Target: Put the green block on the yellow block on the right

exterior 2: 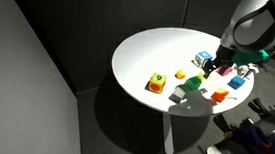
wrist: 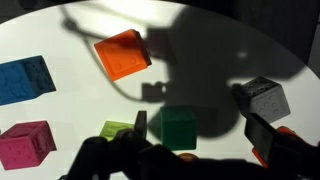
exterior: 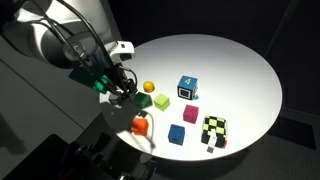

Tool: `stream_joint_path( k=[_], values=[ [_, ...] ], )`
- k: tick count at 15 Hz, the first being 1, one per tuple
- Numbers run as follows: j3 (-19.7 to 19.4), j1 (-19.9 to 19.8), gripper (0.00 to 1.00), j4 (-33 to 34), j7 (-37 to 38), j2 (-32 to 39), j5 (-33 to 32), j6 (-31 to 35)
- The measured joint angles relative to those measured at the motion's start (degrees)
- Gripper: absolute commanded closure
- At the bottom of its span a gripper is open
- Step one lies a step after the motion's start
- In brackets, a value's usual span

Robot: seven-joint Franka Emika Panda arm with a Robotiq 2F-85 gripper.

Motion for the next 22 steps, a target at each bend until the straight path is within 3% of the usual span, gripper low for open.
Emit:
stream_joint_path(
  k=[6,12,22],
  values=[
    [-2.6,2.5,0.00,5.9,6.2,7.4,-8.7,0.0],
    [-4.2,6.0,0.00,10.7,9.2,12.5,-9.5,0.2],
    [-6.0,7.3,0.00,16.4,10.8,20.0,-9.4,1.5]
  ],
)
